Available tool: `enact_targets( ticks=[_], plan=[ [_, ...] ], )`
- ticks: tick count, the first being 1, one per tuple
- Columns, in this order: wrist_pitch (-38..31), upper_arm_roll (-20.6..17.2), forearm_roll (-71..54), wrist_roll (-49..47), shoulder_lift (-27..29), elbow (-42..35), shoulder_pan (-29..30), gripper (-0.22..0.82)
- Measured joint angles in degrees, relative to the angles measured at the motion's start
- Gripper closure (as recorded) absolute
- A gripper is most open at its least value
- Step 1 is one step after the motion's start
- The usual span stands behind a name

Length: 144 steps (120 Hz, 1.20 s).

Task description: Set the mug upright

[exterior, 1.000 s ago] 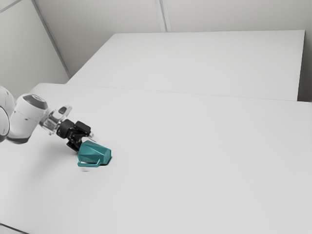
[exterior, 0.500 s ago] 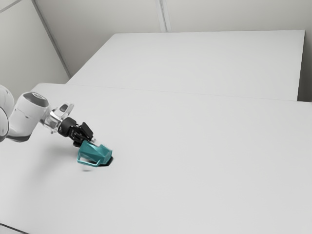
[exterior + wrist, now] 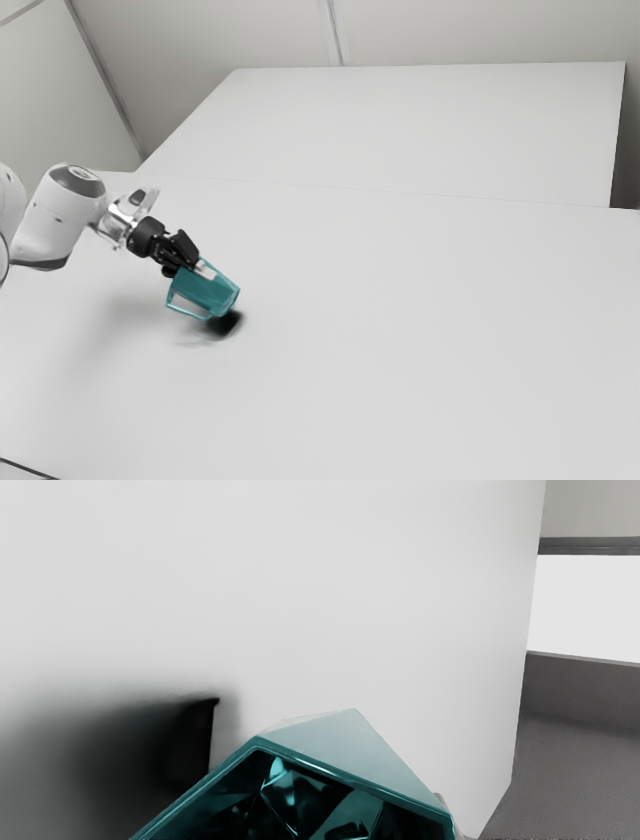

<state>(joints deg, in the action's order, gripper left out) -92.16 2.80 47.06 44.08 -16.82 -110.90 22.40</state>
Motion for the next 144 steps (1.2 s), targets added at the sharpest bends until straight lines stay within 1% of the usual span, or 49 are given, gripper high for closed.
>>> enact_targets(
  ticks=[13,35,57,71,89,107,144],
  plan=[
    [-2.4,-0.5,-1.4,0.0,1.1,0.4,-1.6,0.78],
    [-12.4,-0.6,-9.6,-0.1,3.9,0.5,-10.2,0.78],
    [-23.4,-0.5,-22.2,-1.6,3.6,1.0,-17.3,0.79],
    [-27.9,-0.5,-30.6,-3.6,1.9,3.3,-21.0,0.78],
    [-30.8,-0.5,-38.0,-6.5,-1.3,6.3,-24.5,0.78],
    [-32.2,-0.5,-41.8,-9.1,-4.3,8.2,-26.8,0.78],
    [-33.2,-0.4,-45.7,-13.5,-7.8,9.2,-28.4,0.79]
  ],
)
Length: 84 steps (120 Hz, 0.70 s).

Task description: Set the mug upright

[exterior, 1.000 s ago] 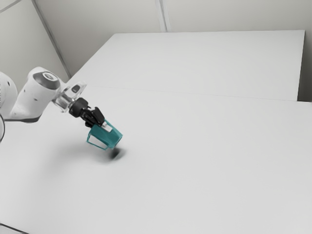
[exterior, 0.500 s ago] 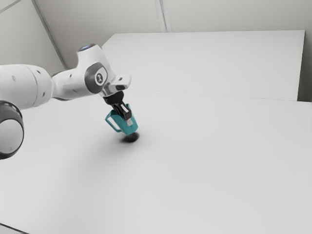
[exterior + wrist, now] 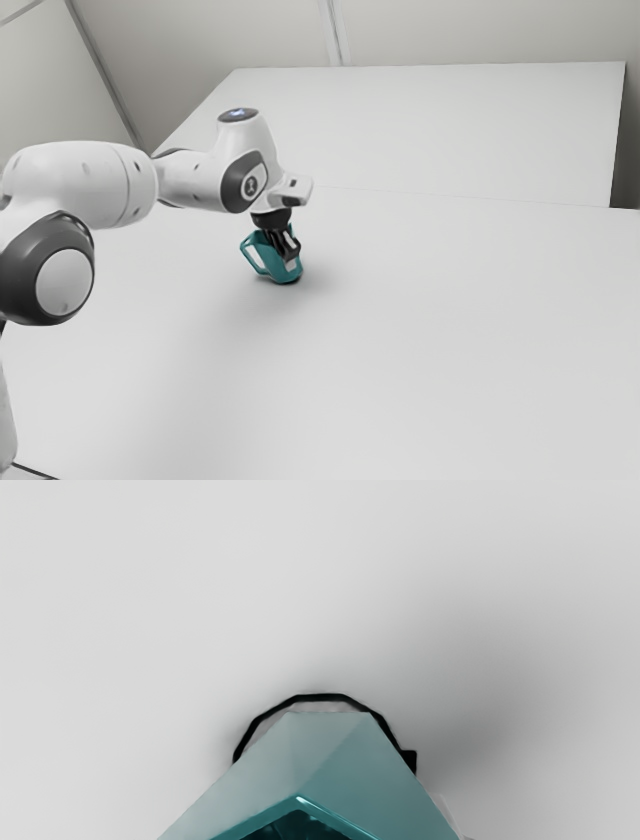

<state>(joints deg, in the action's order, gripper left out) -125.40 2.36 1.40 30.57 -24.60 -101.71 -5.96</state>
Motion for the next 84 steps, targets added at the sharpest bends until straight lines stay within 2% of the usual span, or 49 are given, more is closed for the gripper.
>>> enact_targets(
  ticks=[3,23,37,57,84],
  plan=[
    [0.0,0.0,-0.2,-0.2,0.0,0.0,0.0,0.76],
    [0.4,0.0,-1.4,-1.4,0.1,0.6,0.0,0.39],
    [0.6,0.0,-1.7,-2.0,0.6,0.8,-0.2,0.23],
    [0.9,0.0,-2.4,-2.7,2.8,1.0,-0.2,0.10],
    [2.1,0.0,-3.6,-3.3,9.2,0.9,-0.2,0.04]
  ],
)
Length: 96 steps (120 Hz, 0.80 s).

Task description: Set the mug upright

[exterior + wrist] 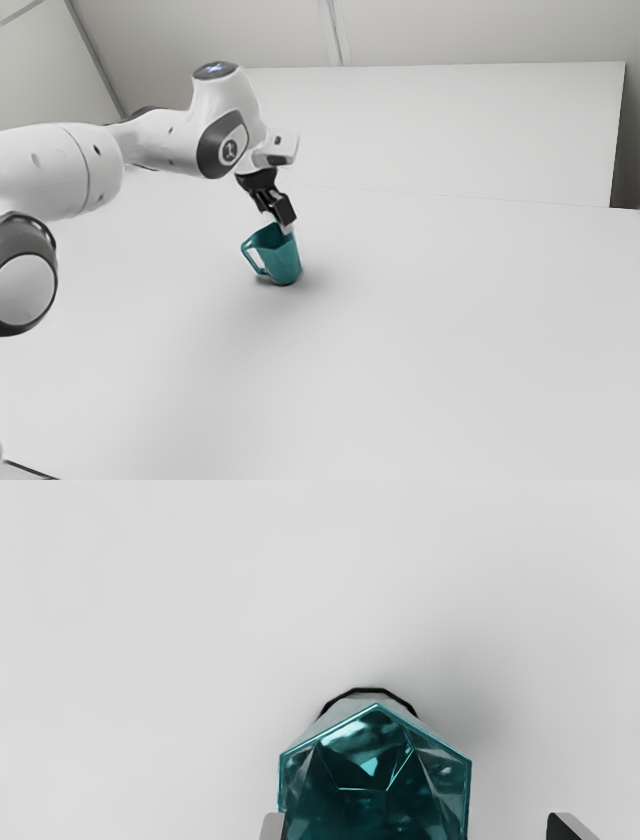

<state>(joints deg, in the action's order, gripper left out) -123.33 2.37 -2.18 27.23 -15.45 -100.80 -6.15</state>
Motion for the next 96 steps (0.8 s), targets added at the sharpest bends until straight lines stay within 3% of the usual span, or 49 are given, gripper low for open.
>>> enact_targets(
  ticks=[21,37,96],
  plan=[
    [2.5,0.2,0.1,-1.5,6.4,-0.4,-0.1,0.02],
    [7.7,3.7,0.0,-4.1,11.5,-0.1,-4.6,0.01],
    [13.8,4.2,0.1,-10.0,11.6,0.6,-4.8,0.00]
  ],
)
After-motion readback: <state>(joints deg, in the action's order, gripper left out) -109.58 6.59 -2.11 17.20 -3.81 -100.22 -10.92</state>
